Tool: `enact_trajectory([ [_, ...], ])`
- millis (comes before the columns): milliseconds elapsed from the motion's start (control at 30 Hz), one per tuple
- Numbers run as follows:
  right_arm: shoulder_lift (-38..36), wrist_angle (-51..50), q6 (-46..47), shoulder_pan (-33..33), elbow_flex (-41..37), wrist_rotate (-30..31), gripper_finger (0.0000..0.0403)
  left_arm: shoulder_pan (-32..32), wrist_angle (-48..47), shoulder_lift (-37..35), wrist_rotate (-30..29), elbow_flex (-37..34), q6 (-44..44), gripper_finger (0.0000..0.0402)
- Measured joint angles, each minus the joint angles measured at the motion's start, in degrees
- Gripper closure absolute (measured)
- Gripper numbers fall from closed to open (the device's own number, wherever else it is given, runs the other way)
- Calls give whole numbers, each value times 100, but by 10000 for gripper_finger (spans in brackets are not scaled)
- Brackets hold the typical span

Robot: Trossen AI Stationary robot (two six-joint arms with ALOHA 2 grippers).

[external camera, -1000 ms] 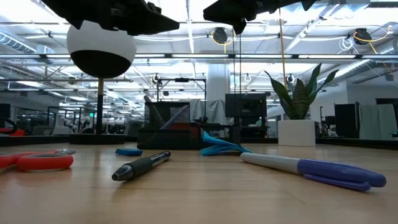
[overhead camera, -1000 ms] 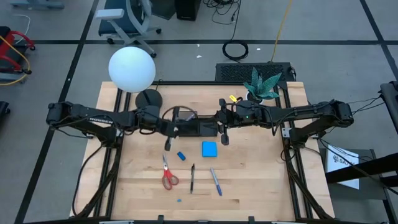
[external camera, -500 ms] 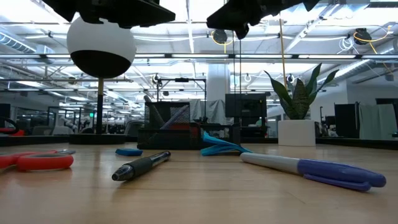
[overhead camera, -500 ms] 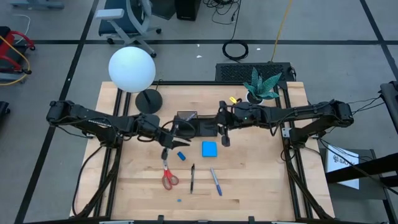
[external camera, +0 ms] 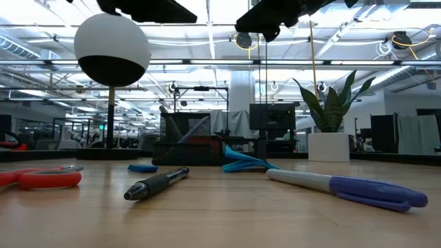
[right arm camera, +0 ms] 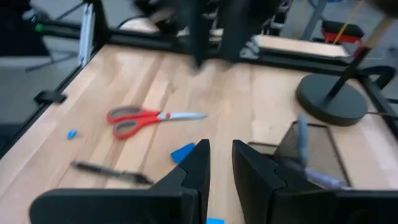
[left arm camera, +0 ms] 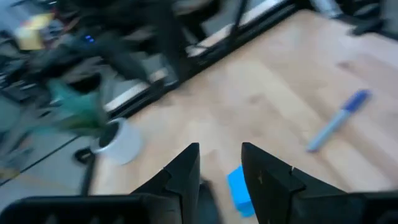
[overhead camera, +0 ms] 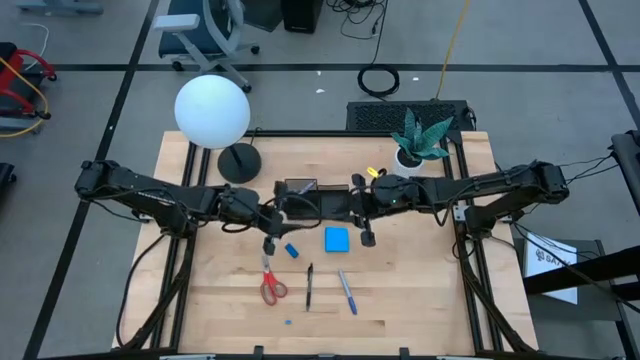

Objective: Pick and place office supplies into organizer
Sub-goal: Put the blue marker into the black mesh organizer

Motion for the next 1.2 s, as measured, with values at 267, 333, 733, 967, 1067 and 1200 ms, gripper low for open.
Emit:
enact_trajectory([
  [267, -2, -533, -301, 376, 93, 4, 344, 88, 158, -565, -1521, 298, -884, 274],
  [333, -2, -713, -388, 436, 94, 5, 344, 179, 193, -892, -1900, 296, -1056, 275],
  [733, 284, -1439, -1062, 767, 95, 9, 344, 758, 242, -2264, -2235, 294, -1914, 275],
  [967, 701, -1835, -1383, 785, 211, 13, 344, 640, 198, -2191, -1676, 287, -1700, 275],
  [1067, 895, -2126, -1643, 848, 413, 15, 344, 646, 670, -2151, -1785, 287, -1598, 275],
  [1200, 1120, -2446, -1942, 947, 720, 11, 344, 646, 900, -2139, -1805, 287, -1590, 274],
])
